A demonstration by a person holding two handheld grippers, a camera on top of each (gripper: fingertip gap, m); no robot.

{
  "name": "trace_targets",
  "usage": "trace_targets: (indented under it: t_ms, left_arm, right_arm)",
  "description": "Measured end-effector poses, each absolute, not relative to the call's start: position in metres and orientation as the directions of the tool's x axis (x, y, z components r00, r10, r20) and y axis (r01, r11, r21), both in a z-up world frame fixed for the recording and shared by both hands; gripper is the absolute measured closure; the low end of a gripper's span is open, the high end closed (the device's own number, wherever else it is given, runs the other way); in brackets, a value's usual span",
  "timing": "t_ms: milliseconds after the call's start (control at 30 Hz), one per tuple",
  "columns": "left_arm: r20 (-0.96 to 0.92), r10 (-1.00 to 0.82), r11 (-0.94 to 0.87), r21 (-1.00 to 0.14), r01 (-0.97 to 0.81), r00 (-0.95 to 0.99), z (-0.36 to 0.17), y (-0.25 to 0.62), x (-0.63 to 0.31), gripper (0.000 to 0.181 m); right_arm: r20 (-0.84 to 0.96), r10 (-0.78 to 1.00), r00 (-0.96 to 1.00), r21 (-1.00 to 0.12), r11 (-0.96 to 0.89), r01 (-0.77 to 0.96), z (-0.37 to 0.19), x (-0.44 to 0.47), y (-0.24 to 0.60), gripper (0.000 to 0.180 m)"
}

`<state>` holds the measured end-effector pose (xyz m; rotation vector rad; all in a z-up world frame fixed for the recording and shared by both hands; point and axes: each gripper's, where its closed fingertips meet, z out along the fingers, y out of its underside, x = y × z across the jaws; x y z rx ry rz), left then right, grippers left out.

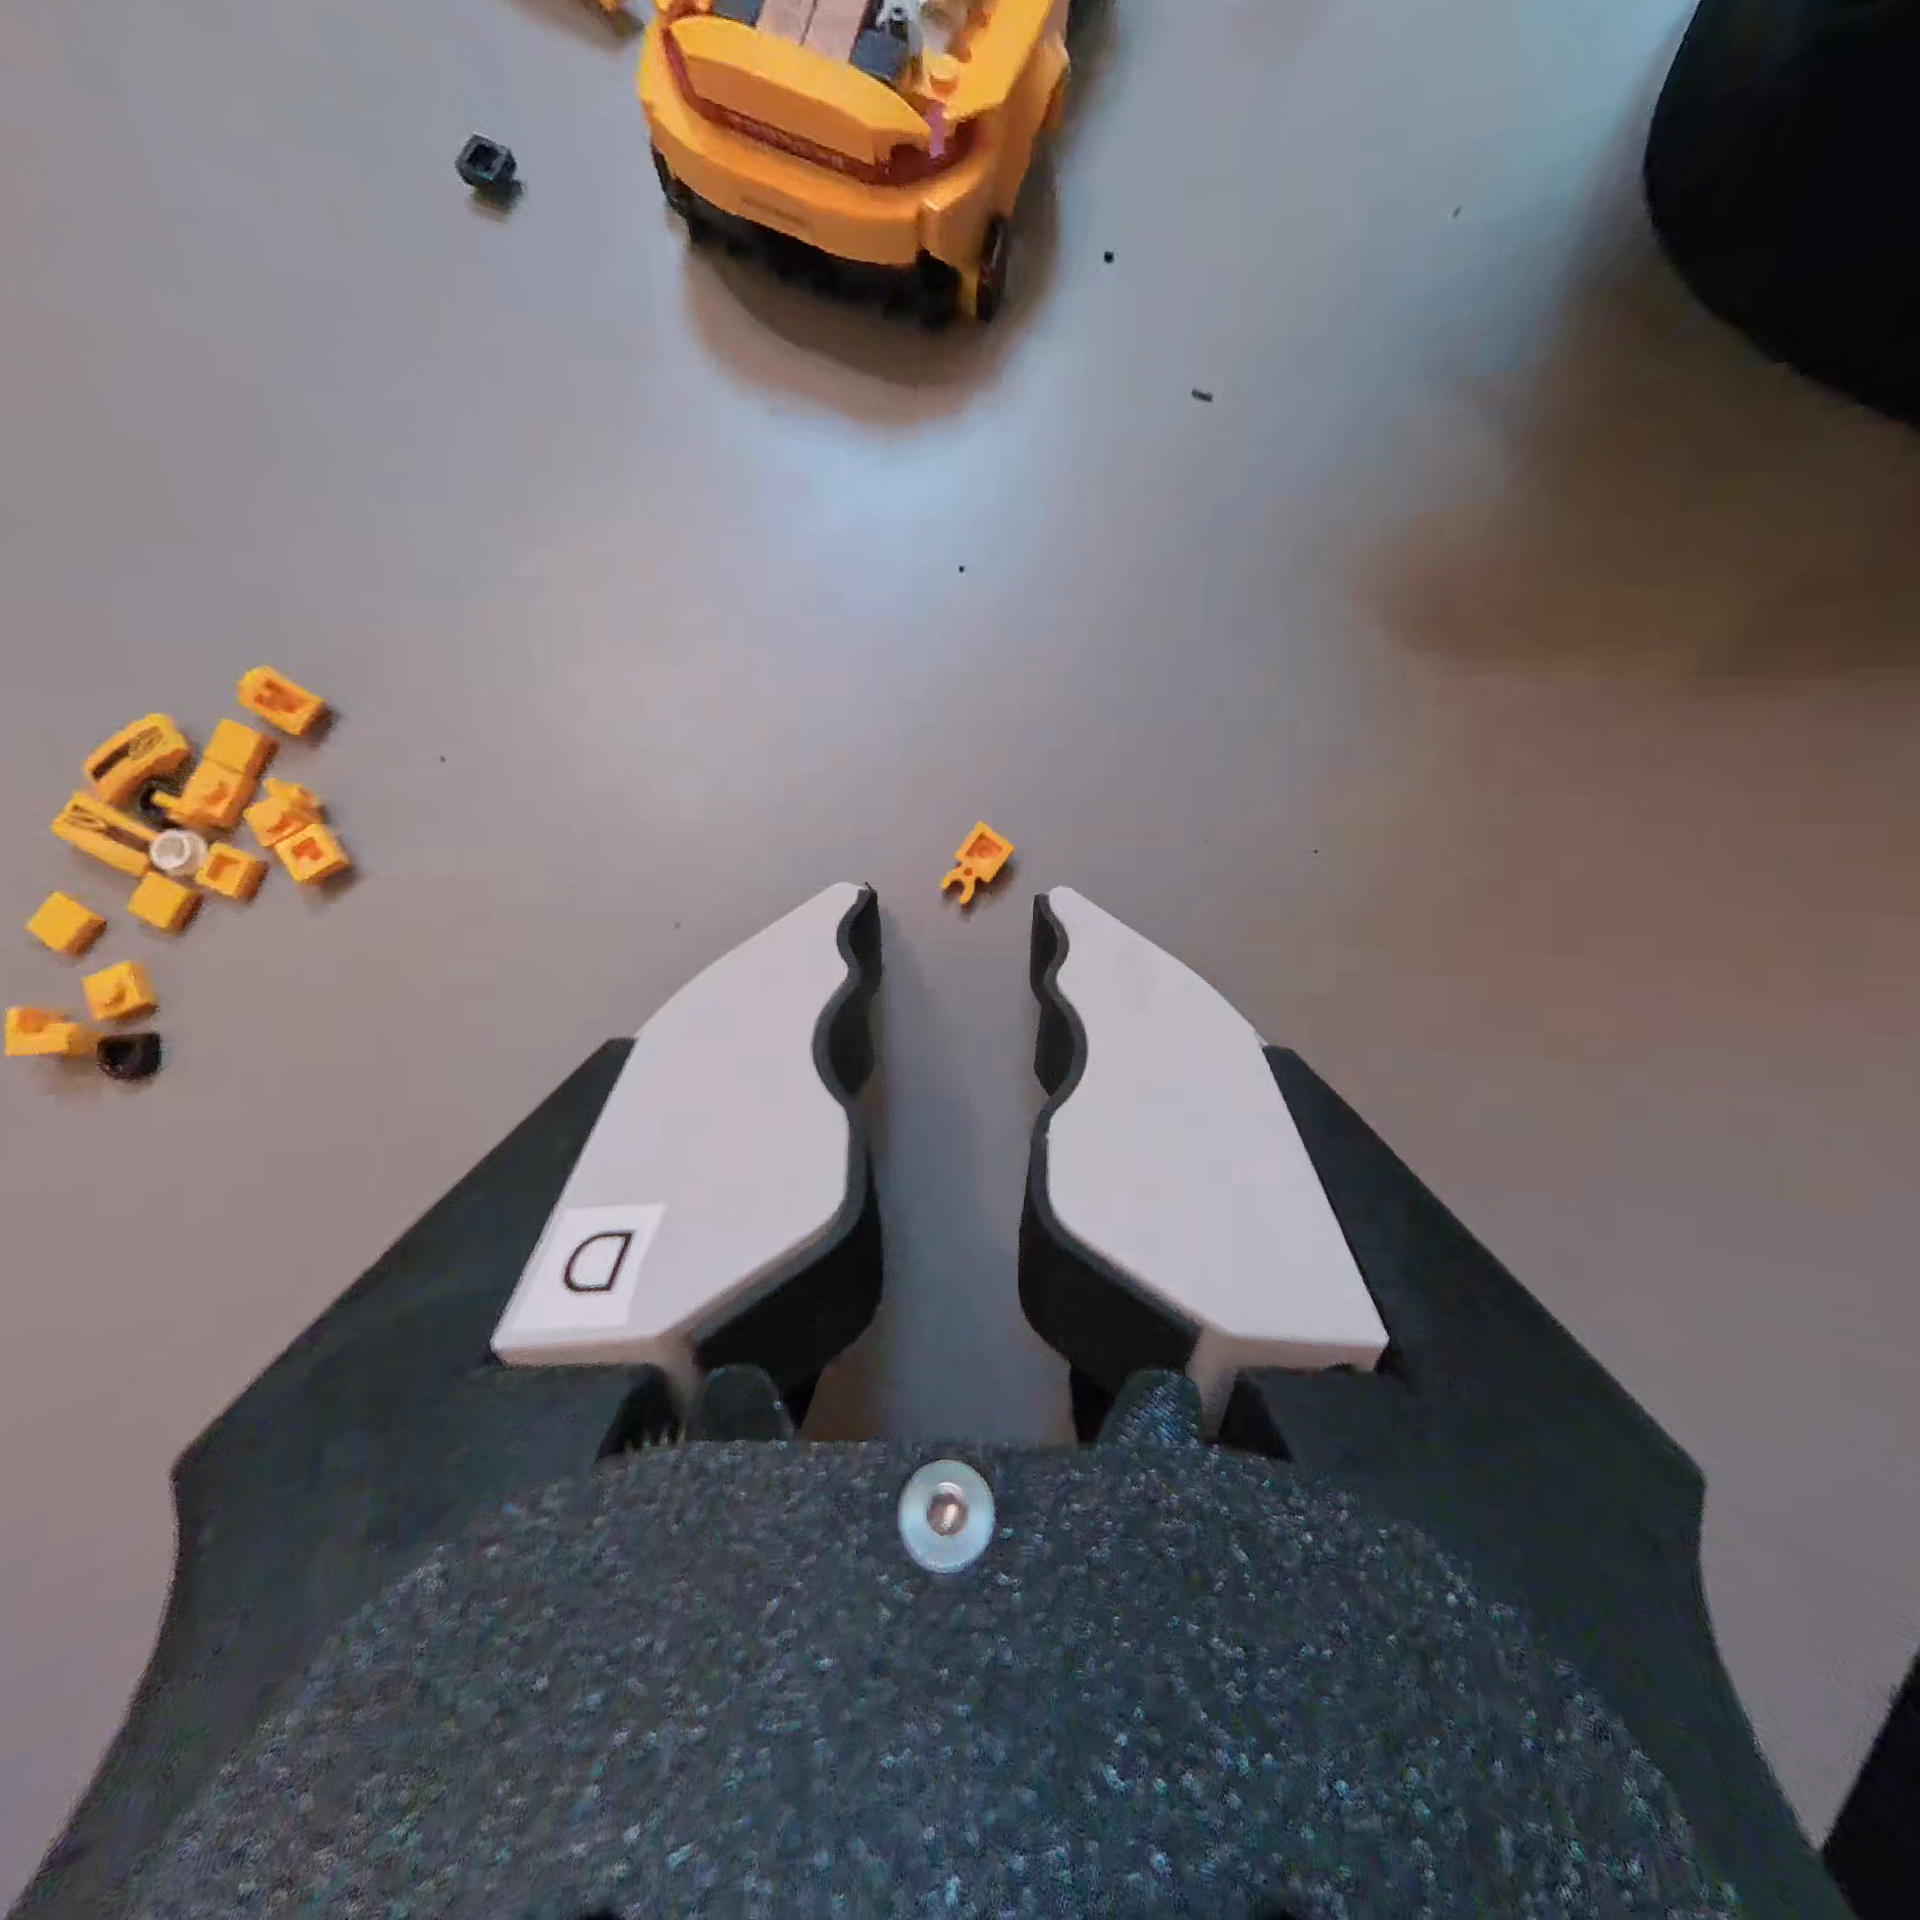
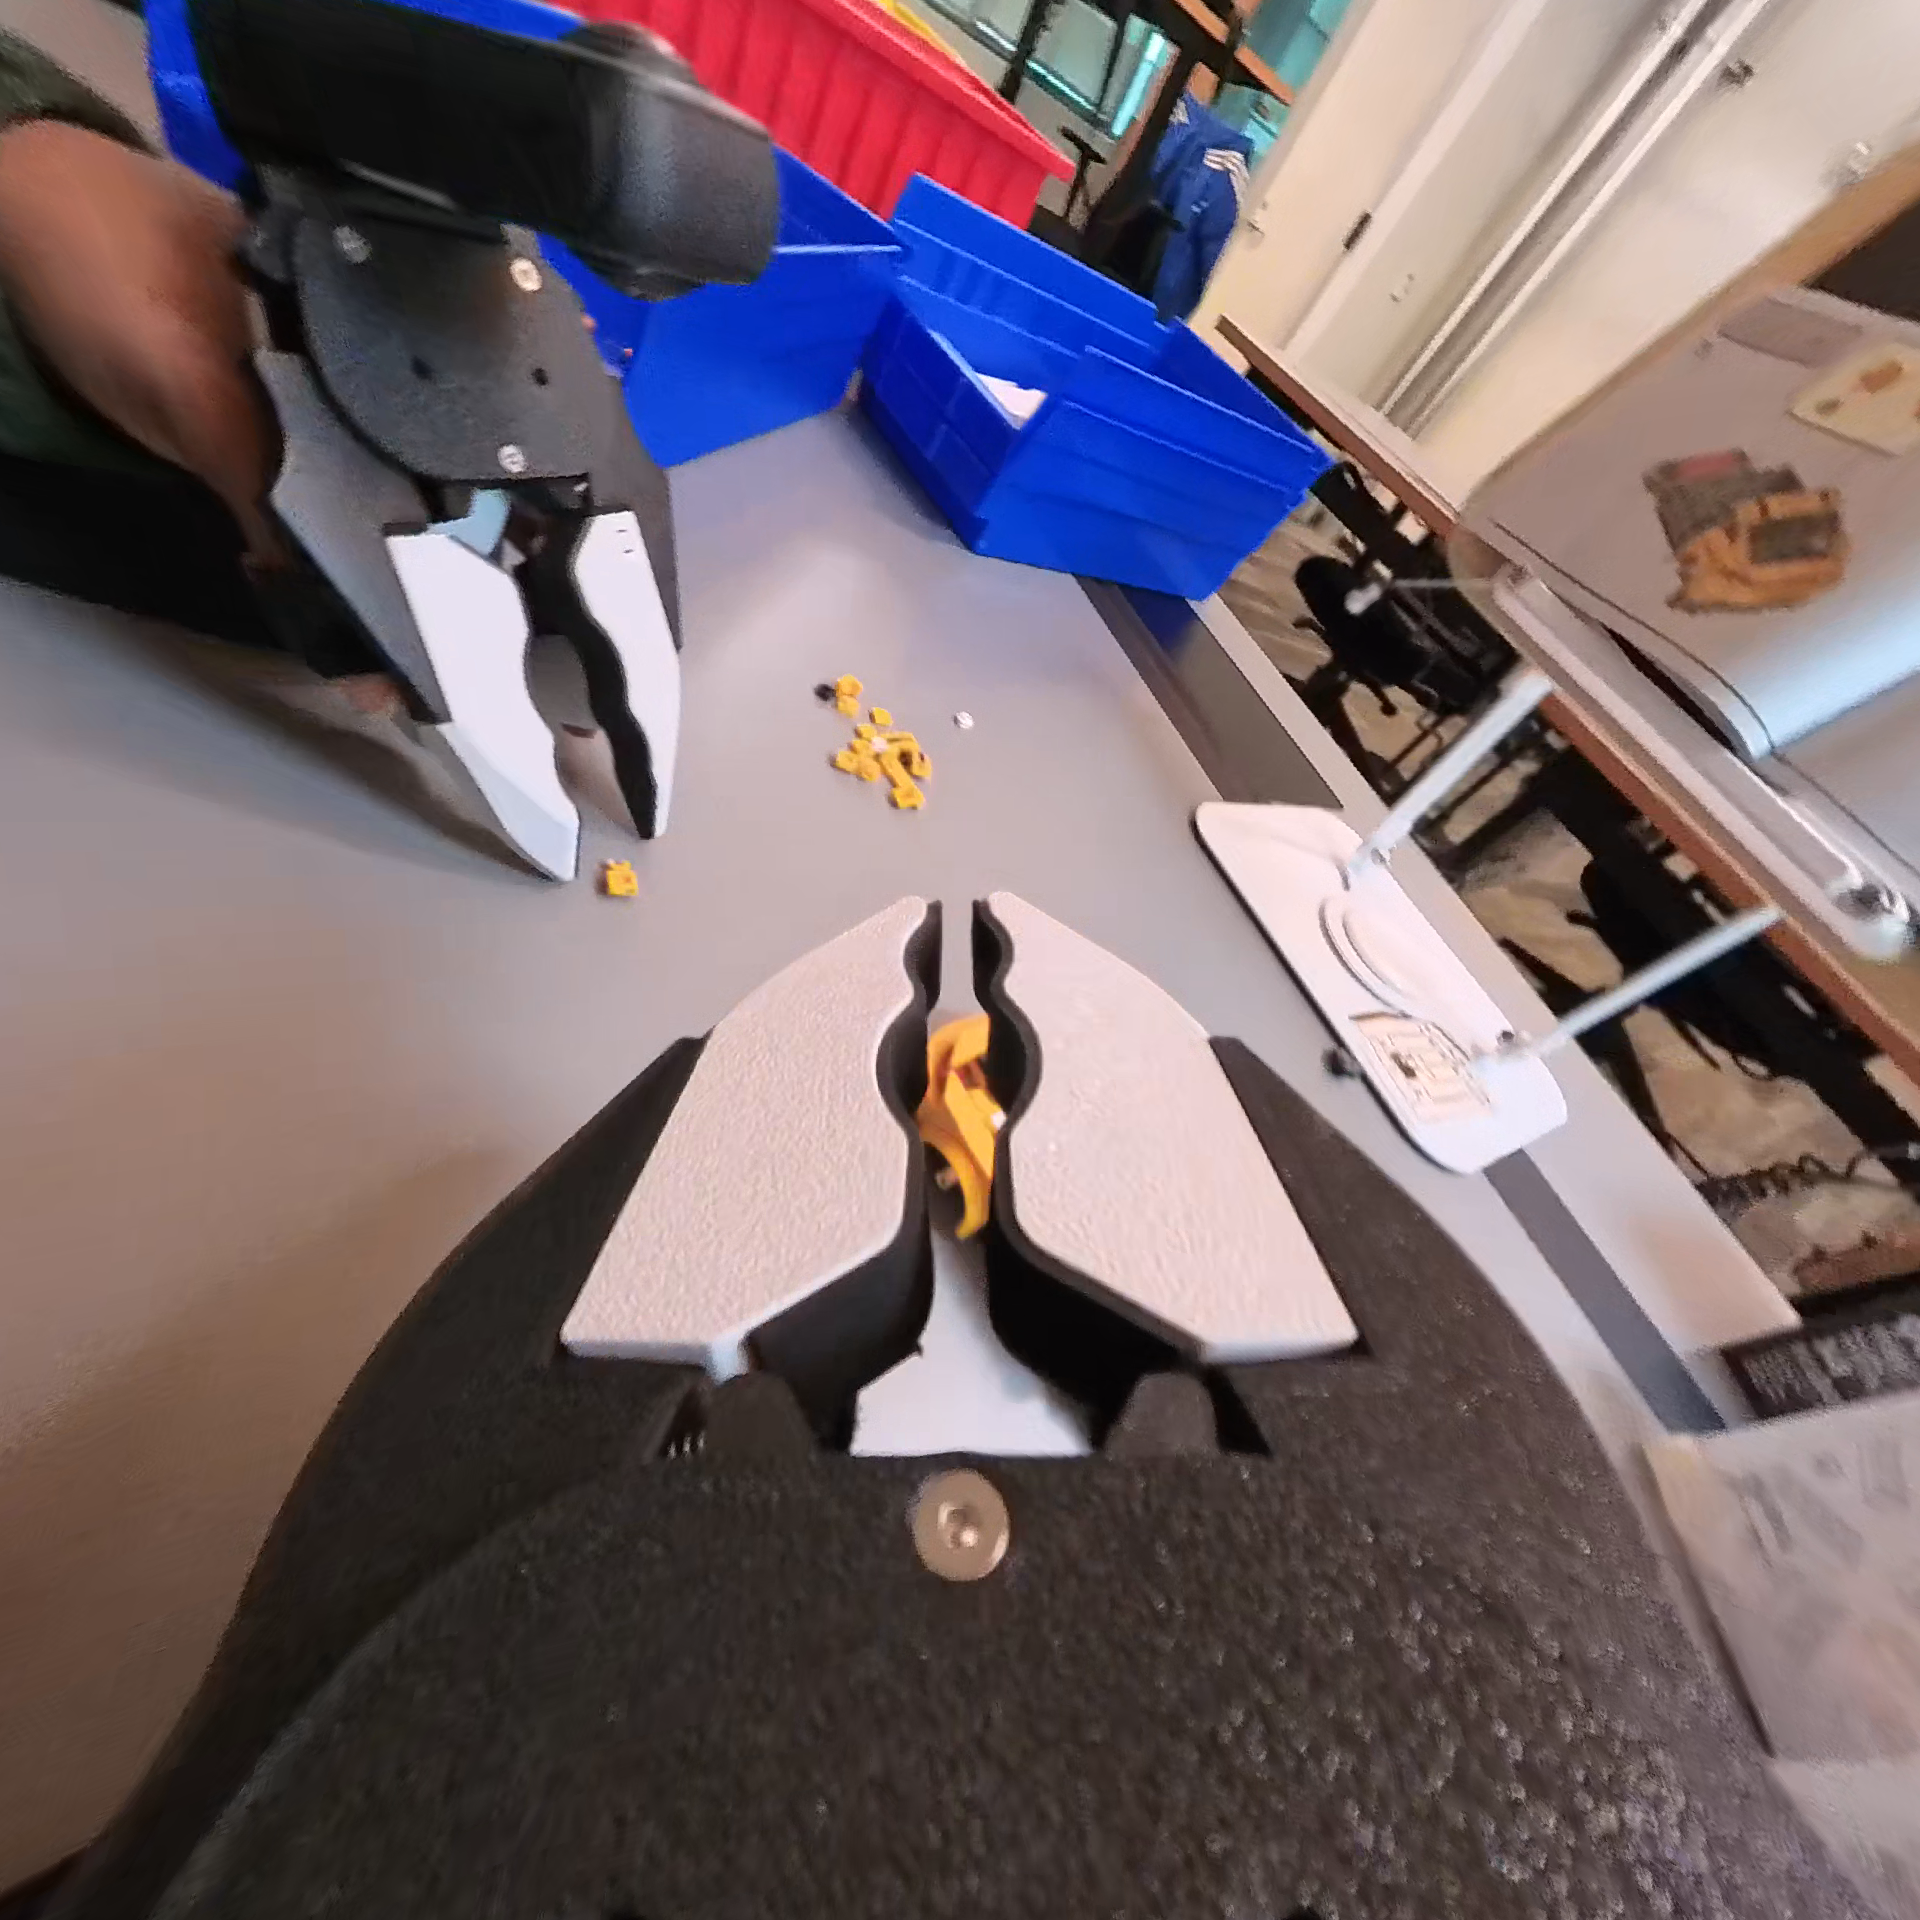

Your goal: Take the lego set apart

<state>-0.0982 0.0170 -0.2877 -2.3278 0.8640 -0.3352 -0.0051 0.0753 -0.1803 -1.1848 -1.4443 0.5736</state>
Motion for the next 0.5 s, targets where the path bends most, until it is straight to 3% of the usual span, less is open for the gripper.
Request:
trace_targets:
  t_ms: [200,500]
  left_arm:
    - [0.016,-0.682,-0.574,-0.631,-0.522,0.731,-0.289,0.022,-0.090,0.172]
    - [-0.052,-0.607,-0.558,-0.683,-0.471,0.793,-0.270,0.040,-0.115,0.173]
  right_arm:
    - [0.315,0.922,0.227,-0.916,0.233,0.326,-0.183,0.019,0.096,0.176]
    - [0.318,0.912,0.260,-0.911,0.218,0.350,-0.187,0.018,0.102,0.176]
